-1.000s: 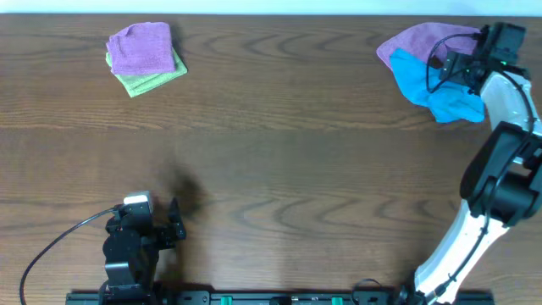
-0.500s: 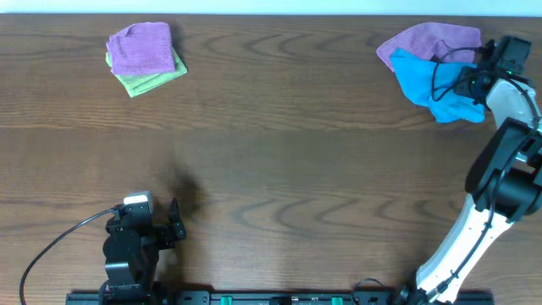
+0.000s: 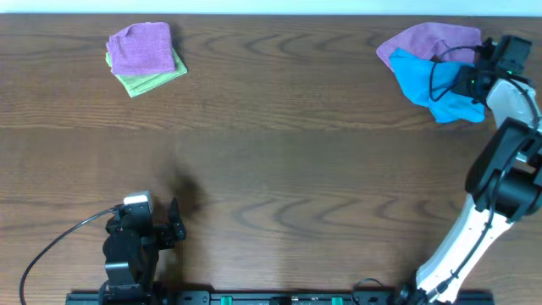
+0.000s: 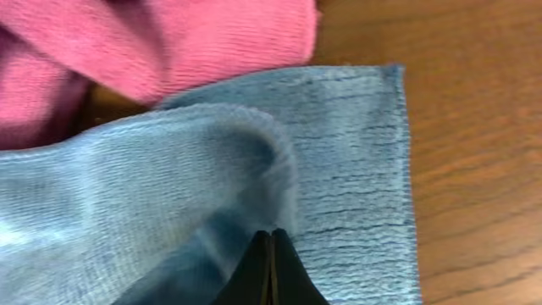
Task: Fold the cloth
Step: 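Lower the right gripper onto the blue cloth and pinch its edge, then lift the blue cloth with the right gripper and drag it to table center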
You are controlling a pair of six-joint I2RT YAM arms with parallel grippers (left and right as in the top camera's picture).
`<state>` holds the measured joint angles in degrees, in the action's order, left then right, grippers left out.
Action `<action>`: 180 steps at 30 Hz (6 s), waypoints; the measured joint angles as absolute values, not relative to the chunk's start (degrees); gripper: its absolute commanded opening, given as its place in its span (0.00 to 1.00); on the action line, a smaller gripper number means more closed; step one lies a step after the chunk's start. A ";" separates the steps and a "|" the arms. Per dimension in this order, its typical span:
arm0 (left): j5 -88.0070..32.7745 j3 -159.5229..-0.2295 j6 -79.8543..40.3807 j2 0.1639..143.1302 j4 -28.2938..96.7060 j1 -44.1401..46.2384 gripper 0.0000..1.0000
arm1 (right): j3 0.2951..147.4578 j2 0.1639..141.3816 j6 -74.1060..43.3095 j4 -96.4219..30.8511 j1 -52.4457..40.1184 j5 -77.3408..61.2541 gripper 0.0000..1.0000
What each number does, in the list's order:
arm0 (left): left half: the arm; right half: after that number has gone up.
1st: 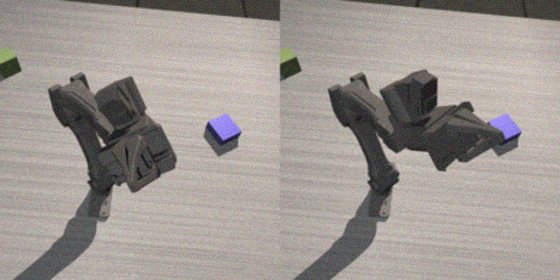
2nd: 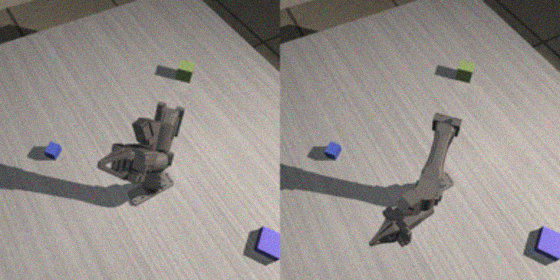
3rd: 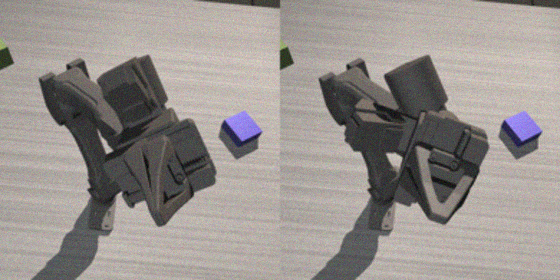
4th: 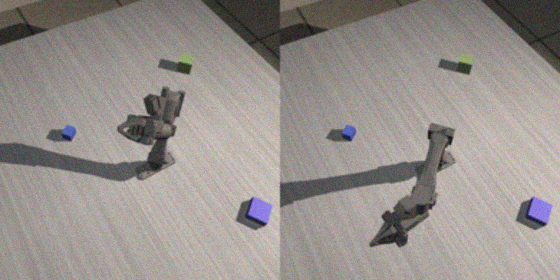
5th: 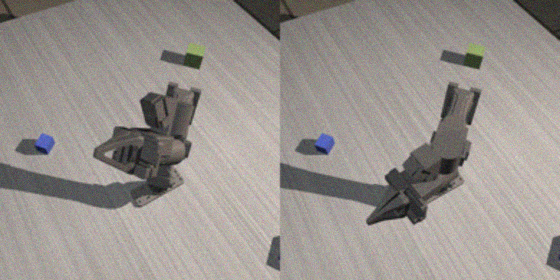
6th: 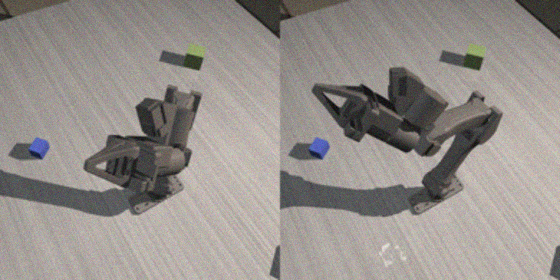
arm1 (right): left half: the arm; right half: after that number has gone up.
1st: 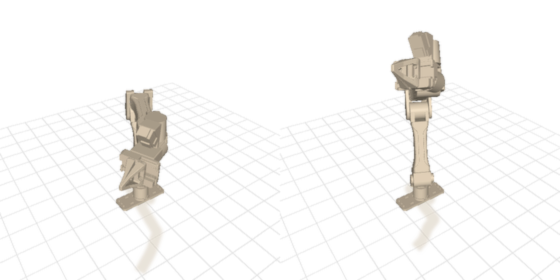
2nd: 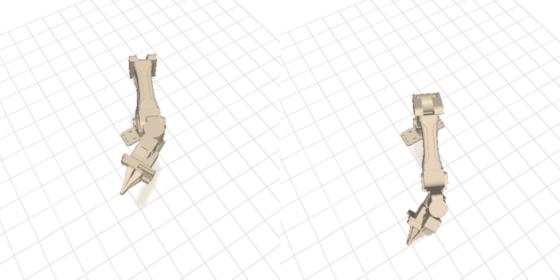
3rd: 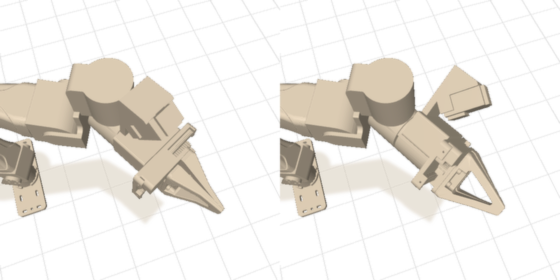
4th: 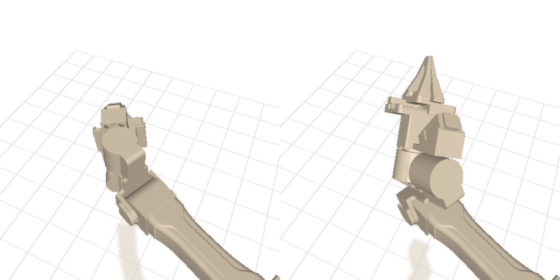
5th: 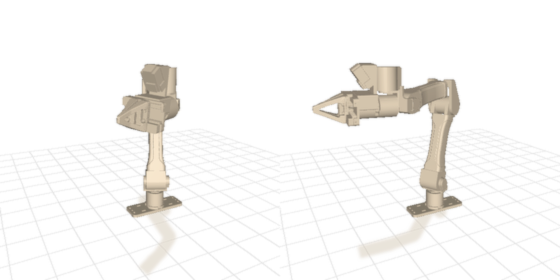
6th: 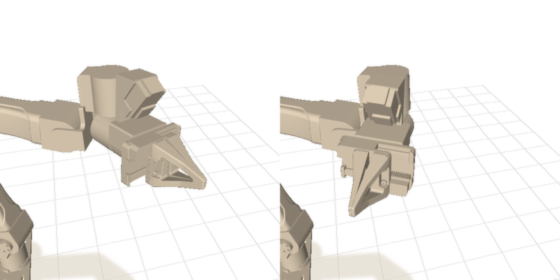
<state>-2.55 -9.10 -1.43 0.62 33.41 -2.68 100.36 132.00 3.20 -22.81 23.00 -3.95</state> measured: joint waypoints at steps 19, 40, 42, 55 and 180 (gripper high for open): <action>-2.55 -9.10 -1.43 0.62 33.41 -2.68 0.95 | 101.03 121.16 5.15 -26.44 20.34 -4.45 0.72; -2.55 -9.10 -1.43 0.62 33.41 -2.68 0.95 | 101.01 133.08 0.58 -21.98 29.34 -19.86 0.63; -2.55 -9.10 -1.43 0.62 33.41 -2.68 0.95 | 101.01 133.95 0.56 -21.15 29.34 -20.49 0.61; -2.55 -9.10 -1.43 0.62 33.41 -2.68 0.95 | 101.01 135.92 -0.01 -15.16 29.34 -22.15 0.47; -12.34 -15.68 -10.96 15.62 31.55 -2.68 0.95 | 100.90 113.12 6.50 -41.98 -18.90 -17.26 0.70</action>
